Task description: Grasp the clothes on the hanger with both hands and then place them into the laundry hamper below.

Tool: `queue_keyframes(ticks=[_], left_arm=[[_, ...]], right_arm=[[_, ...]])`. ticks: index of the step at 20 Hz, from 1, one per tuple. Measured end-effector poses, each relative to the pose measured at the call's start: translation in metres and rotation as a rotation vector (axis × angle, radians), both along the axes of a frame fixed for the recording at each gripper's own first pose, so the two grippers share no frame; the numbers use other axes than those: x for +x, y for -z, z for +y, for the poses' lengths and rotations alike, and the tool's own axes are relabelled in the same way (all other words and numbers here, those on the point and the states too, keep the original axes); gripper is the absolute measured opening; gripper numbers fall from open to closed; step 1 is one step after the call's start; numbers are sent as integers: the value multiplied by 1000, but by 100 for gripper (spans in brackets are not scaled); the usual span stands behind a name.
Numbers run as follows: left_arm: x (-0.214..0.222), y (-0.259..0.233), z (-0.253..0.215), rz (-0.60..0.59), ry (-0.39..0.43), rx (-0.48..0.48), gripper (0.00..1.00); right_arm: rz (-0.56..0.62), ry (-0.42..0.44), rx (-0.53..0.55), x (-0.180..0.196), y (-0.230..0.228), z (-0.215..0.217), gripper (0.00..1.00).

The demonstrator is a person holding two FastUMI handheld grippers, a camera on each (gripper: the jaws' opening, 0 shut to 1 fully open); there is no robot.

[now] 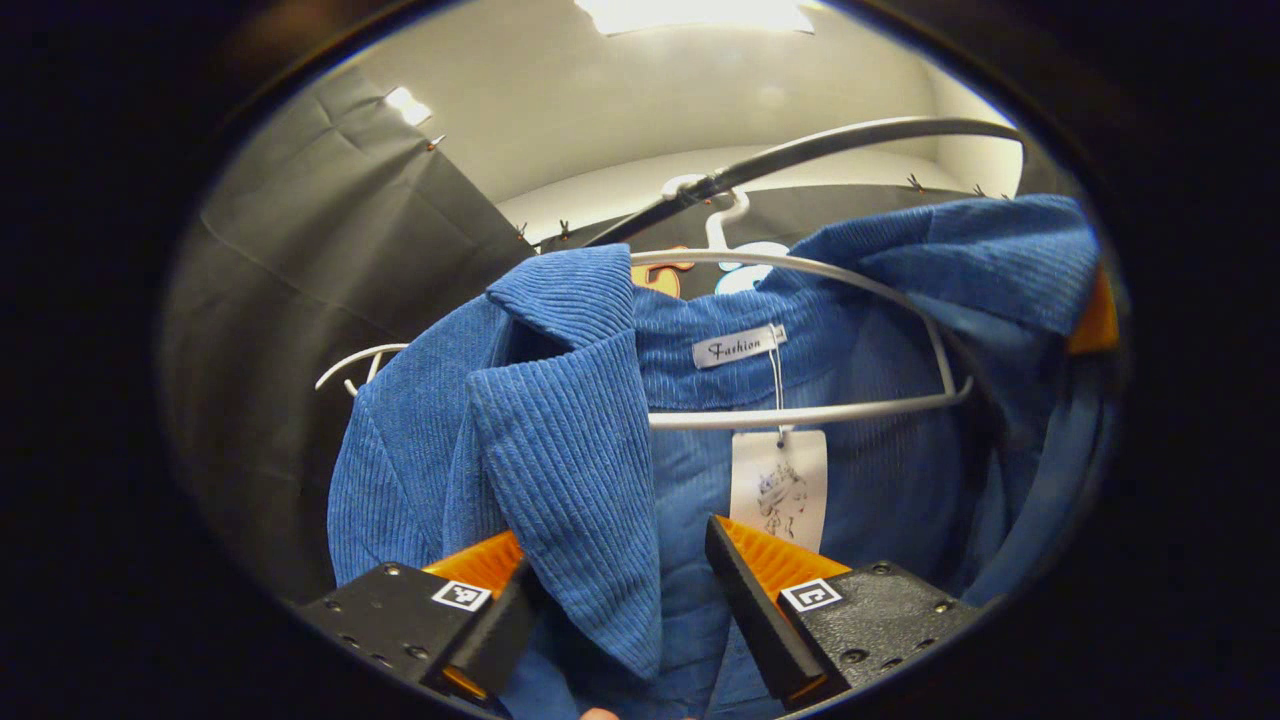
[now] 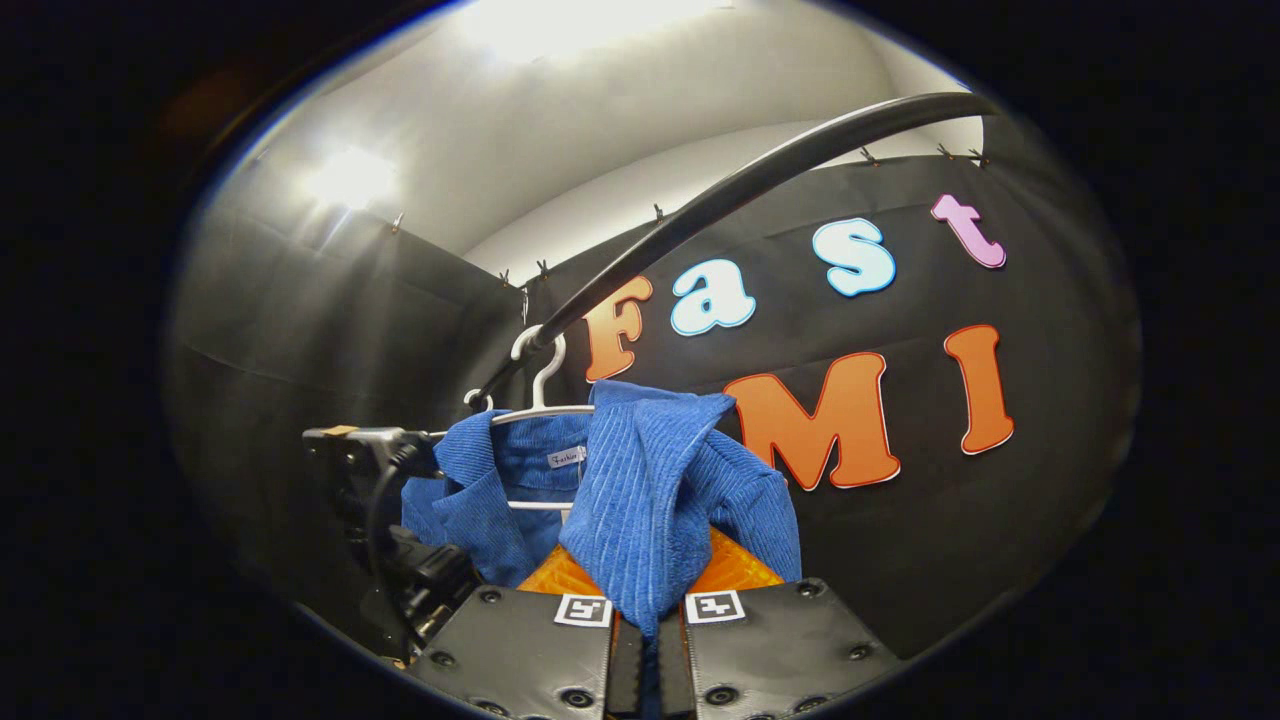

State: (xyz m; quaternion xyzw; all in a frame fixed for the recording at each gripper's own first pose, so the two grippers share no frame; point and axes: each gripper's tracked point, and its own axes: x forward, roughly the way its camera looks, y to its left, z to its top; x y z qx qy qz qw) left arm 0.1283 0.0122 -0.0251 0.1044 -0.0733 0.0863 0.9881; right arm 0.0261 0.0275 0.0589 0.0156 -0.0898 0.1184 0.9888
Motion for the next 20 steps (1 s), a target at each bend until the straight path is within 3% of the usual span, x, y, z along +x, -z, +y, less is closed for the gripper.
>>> queue_keyframes(ticks=[3, 6, 7, 13, 14, 16, 20], left_arm=[[-9, 16, 10, 50, -18, 64, 42], [-25, 18, 16, 68, 31, 81, 10], [-31, 15, 16, 71, 47, 85, 5], [-71, -58, 55, -36, -35, 76, 5], [-74, -72, 58, -48, -34, 78, 0], [-74, -94, 57, -52, -8, 95, 2], [-77, -145, 51, -73, 34, 208, 0]], right_arm=[[-5, 9, -5, 1, 1, 0, 13], [2, 15, -7, 2, 8, 0, 13], [0, 22, -6, 3, 8, -1, 13], [-21, 60, 2, 4, 5, -7, 13], [-30, 59, -2, 4, 1, -7, 13], [-50, 67, -14, 5, -3, -8, 13], [-83, 62, -20, 4, -13, -2, 13]])
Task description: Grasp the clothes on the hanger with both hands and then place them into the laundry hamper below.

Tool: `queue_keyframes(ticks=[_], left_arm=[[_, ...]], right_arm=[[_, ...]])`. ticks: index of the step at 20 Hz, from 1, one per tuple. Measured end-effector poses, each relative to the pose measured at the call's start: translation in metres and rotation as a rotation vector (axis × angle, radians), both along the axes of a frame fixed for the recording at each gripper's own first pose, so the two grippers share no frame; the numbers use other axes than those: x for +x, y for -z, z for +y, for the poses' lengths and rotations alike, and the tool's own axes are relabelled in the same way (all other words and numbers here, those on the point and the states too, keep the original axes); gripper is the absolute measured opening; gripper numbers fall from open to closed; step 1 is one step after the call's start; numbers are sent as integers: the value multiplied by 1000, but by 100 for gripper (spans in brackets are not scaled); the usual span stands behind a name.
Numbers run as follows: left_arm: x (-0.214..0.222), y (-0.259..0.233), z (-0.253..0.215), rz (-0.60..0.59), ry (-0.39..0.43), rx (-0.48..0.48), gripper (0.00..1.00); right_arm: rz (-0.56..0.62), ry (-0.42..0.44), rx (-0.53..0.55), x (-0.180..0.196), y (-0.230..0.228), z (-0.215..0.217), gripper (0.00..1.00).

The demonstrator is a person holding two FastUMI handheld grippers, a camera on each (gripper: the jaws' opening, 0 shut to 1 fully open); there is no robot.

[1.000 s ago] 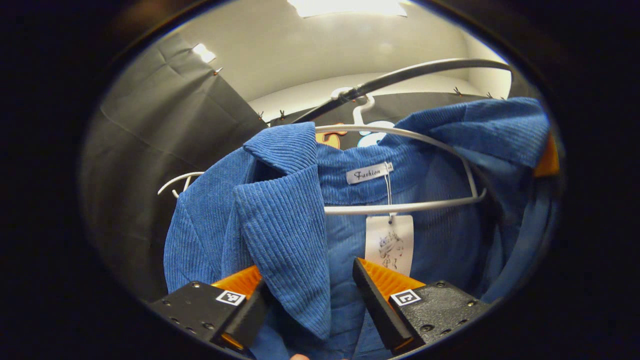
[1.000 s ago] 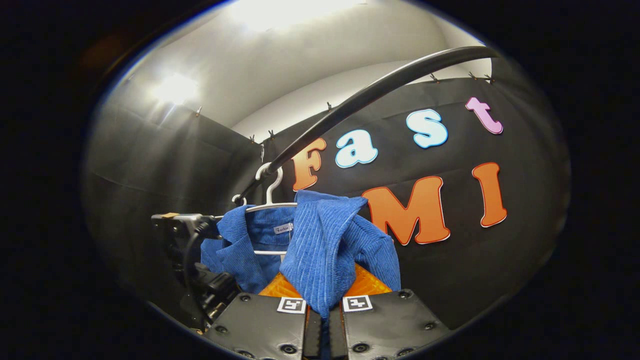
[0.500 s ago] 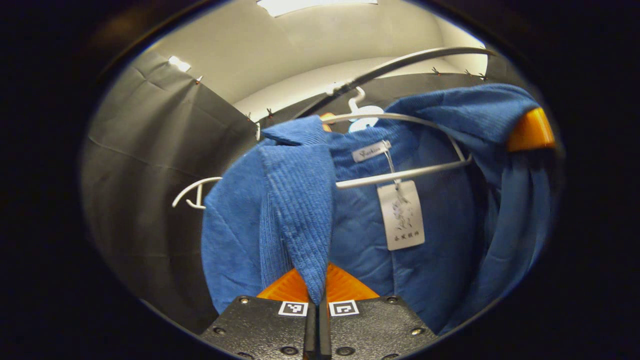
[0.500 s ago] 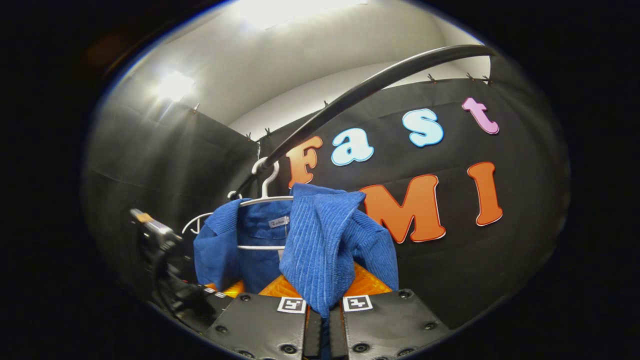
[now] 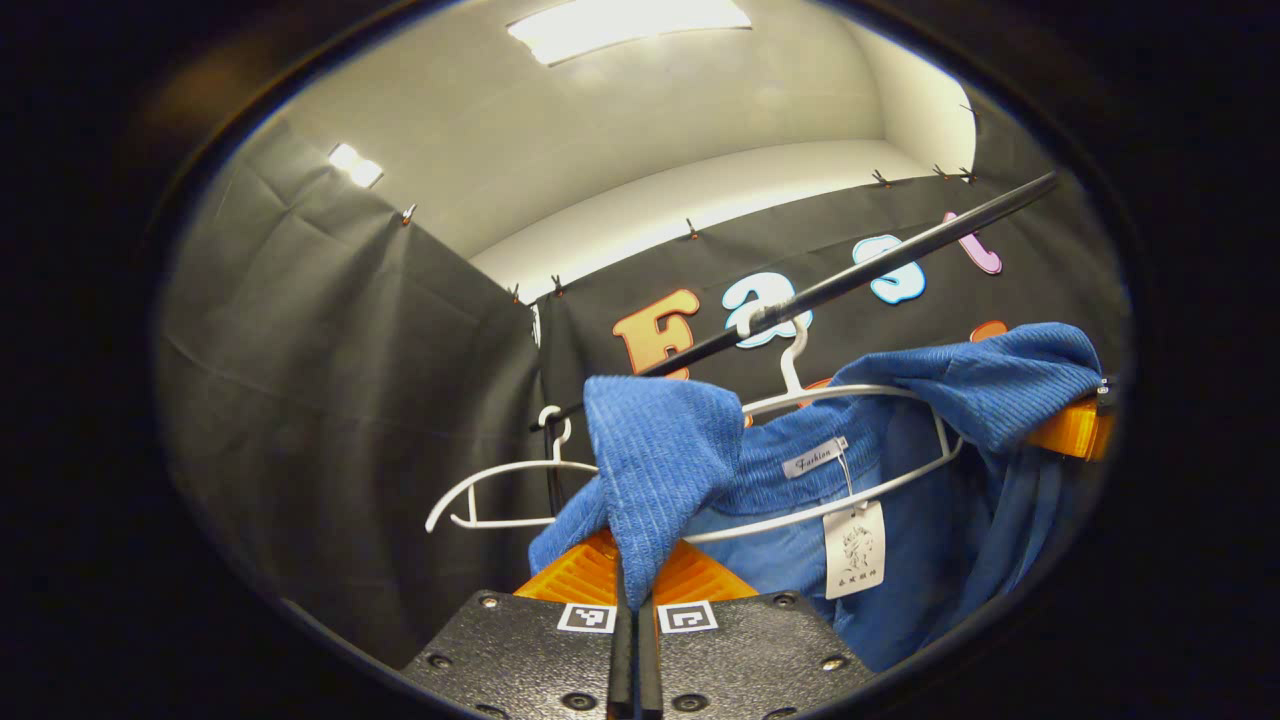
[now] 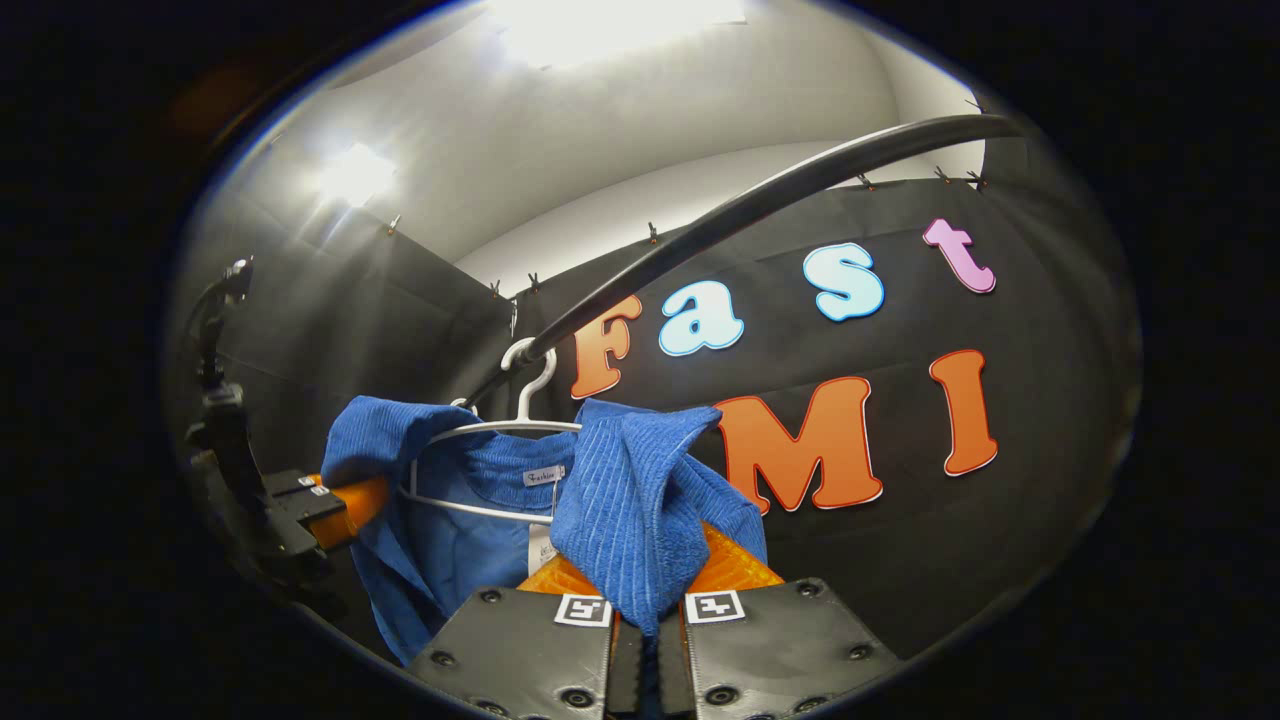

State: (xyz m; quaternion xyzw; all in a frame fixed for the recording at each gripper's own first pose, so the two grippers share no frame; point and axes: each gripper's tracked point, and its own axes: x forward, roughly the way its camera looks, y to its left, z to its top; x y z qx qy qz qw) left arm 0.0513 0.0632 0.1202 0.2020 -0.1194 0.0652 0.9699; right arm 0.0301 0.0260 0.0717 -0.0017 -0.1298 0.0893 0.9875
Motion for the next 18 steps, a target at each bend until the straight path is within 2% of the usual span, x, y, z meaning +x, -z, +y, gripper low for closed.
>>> queue_keyframes(ticks=[3, 4, 7, 9, 12, 15, 18], left_arm=[[-2, -36, -2, -27, 31, 77, 0], [-1, -47, -2, -36, 48, 86, 4], [2, -77, 17, -72, 21, 101, 0], [4, -92, 32, -84, 1, 100, 2], [13, -97, 49, -57, 34, 82, 2], [17, -93, 77, -21, 32, 67, 2], [21, -76, 104, 24, 34, 4, 0]], right_arm=[[-19, 0, -11, -1, -5, 1, 13], [-27, 4, -14, -3, -7, 1, 13], [-42, 3, -14, -5, -10, 2, 13], [-43, 8, -16, -3, -10, 0, 13], [-46, 13, -15, -2, -12, -3, 13], [-52, 22, -14, 0, -16, -7, 13], [-47, 28, -13, 3, -14, -10, 13]])
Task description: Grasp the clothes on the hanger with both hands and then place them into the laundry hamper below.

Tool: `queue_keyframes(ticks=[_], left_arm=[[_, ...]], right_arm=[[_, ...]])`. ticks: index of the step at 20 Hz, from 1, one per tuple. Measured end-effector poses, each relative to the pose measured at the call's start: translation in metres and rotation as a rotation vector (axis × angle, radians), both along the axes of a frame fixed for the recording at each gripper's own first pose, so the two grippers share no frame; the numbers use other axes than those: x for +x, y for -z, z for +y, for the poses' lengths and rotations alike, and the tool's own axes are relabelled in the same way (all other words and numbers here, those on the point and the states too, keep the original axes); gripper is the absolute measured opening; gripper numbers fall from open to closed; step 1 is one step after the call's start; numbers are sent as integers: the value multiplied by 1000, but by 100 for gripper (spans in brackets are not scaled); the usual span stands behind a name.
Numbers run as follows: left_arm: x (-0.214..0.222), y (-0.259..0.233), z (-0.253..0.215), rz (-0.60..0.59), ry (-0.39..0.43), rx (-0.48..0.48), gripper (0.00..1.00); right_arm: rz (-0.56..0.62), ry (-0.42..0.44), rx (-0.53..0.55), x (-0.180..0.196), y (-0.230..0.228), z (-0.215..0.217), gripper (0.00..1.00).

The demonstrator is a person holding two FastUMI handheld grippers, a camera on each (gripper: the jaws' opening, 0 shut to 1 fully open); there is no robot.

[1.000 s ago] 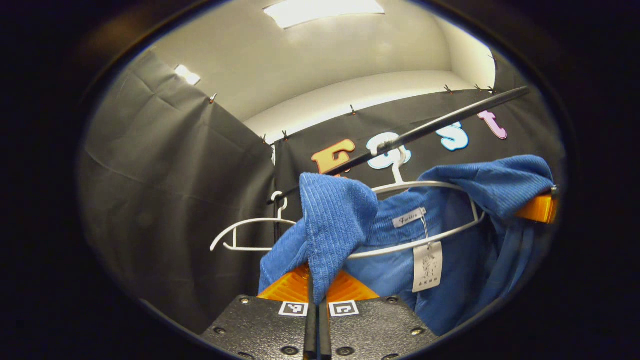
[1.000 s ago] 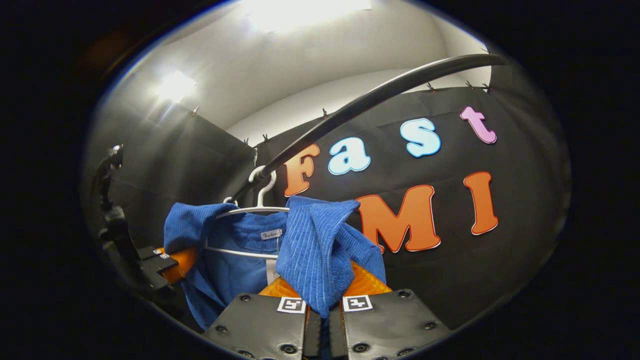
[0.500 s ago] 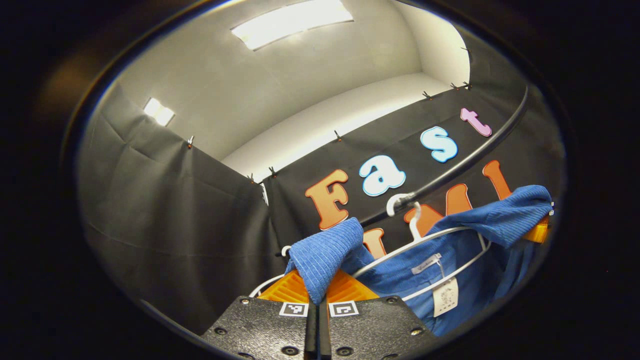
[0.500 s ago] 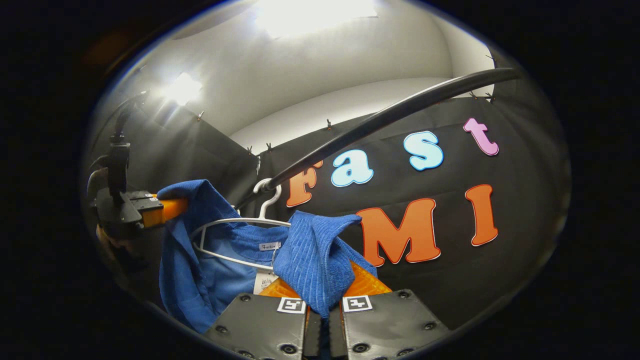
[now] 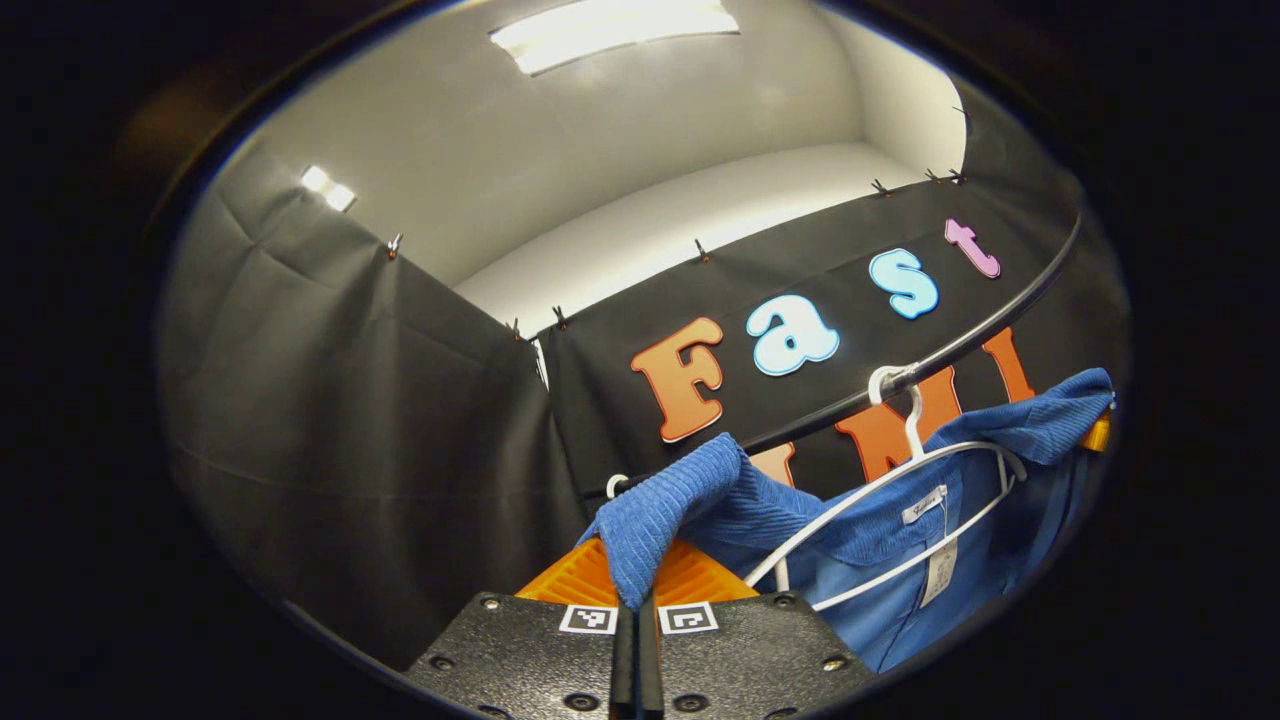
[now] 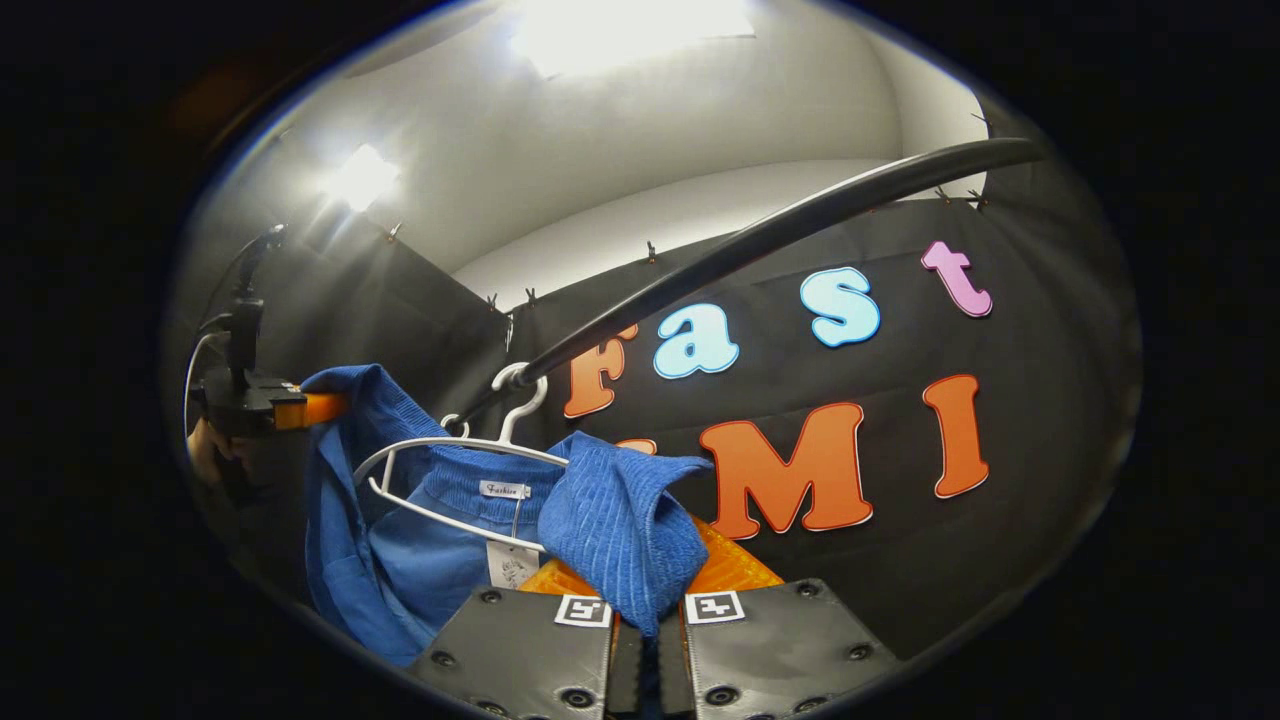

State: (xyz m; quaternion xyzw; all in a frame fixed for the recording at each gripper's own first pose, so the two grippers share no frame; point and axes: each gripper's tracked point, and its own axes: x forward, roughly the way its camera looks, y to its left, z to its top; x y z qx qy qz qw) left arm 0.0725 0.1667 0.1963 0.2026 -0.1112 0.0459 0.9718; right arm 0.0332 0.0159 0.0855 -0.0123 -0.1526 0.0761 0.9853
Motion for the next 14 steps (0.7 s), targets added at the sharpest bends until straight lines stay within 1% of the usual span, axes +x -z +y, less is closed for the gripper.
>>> queue_keyframes(ticks=[2, 5, 6, 7, 10, 13, 14], left_arm=[[3, 11, 15, 19, -6, -36, 3], [10, 36, 23, 43, 28, -163, 2], [12, 45, 27, 55, 26, -195, 2], [14, 56, 32, 65, 15, -214, 2], [22, 86, 44, 87, -19, -249, 2], [25, 117, 48, 125, -41, -258, 0], [24, 124, 46, 130, -40, -264, 2]], right_arm=[[7, 0, 2, 4, -3, -3, 13], [13, -4, 6, 6, -2, -1, 13], [13, -3, 6, 4, -2, -1, 13], [11, -1, 6, 4, -4, -2, 19], [14, 1, 1, 8, -3, -3, 19], [23, 8, 0, 11, 0, -5, 19], [21, 15, -1, 12, 0, -7, 19]])
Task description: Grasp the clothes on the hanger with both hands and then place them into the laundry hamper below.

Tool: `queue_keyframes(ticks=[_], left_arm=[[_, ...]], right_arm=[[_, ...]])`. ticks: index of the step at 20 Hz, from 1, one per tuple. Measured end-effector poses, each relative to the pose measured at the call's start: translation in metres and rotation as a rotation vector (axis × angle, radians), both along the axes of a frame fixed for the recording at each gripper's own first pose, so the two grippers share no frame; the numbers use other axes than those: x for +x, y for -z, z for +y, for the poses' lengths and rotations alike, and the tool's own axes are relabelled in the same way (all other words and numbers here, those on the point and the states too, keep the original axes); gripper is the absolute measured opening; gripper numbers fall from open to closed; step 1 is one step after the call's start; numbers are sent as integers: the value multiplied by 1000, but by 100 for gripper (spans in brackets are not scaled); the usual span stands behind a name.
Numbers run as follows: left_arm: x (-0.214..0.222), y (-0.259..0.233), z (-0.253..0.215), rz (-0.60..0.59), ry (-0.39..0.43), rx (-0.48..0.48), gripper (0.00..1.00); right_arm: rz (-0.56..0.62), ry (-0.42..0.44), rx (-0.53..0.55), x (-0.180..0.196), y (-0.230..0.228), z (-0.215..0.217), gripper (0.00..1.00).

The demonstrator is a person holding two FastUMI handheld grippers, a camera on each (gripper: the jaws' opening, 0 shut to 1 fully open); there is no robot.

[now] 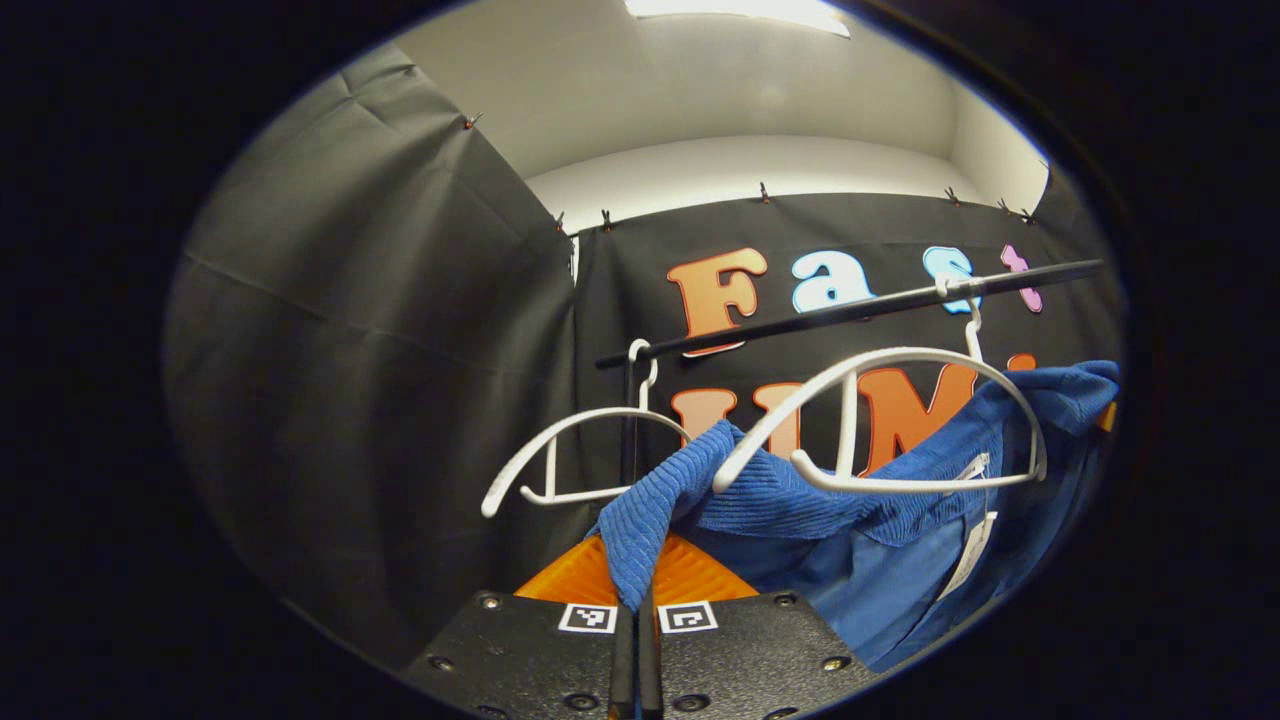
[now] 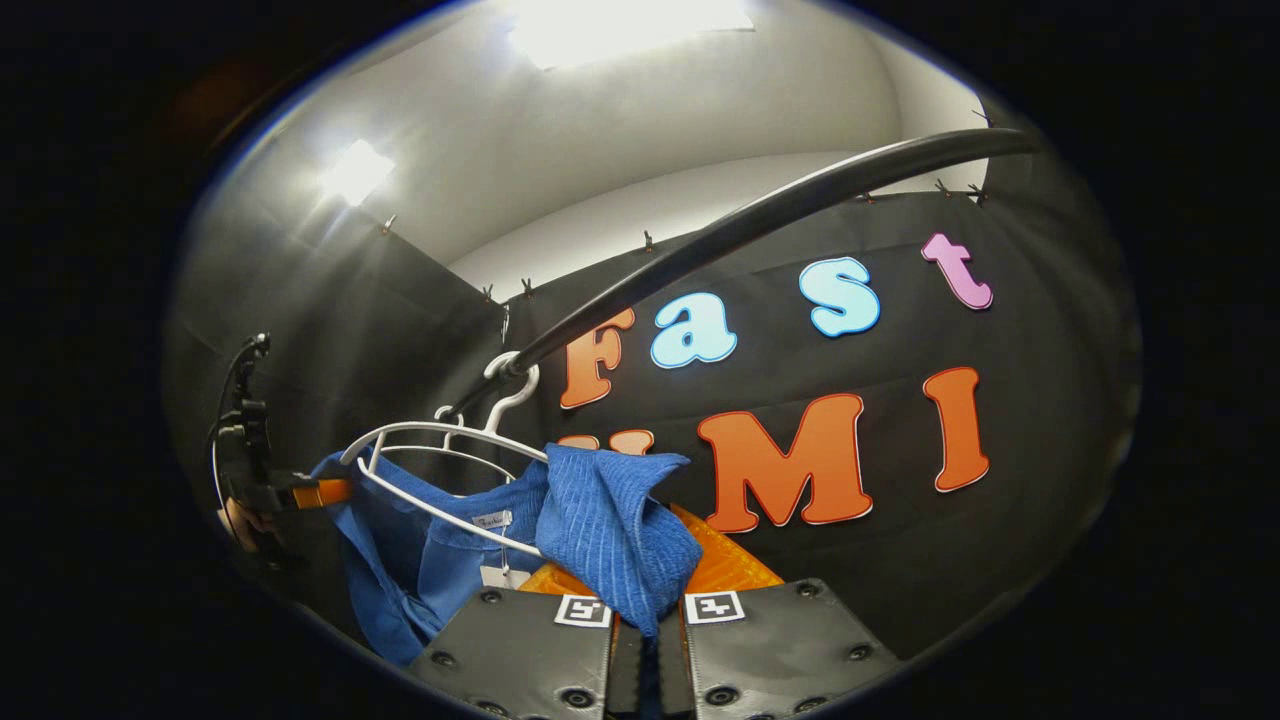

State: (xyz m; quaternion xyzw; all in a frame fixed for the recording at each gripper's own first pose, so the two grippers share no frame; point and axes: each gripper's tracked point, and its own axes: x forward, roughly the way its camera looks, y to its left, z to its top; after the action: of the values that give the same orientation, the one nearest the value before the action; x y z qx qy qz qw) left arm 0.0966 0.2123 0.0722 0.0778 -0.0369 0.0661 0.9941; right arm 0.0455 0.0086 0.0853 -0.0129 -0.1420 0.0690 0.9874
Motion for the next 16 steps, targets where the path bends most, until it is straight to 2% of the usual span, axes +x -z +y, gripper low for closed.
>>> queue_keyframes(ticks=[2, 6, 10, 16], left_arm=[[-4, 7, -5, 2, 2, -8, 2], [-8, 10, -23, -5, 25, 15, 4], [-12, 11, -46, -18, 64, 26, 3], [-9, 36, -80, 28, 126, 13, 2]], right_arm=[[-19, 32, -9, 0, -8, -7, 19], [-80, 149, -35, 7, -29, -41, 20], [-107, 208, -43, 16, -38, -62, 20], [-39, 343, -43, 35, -18, -108, 20]])
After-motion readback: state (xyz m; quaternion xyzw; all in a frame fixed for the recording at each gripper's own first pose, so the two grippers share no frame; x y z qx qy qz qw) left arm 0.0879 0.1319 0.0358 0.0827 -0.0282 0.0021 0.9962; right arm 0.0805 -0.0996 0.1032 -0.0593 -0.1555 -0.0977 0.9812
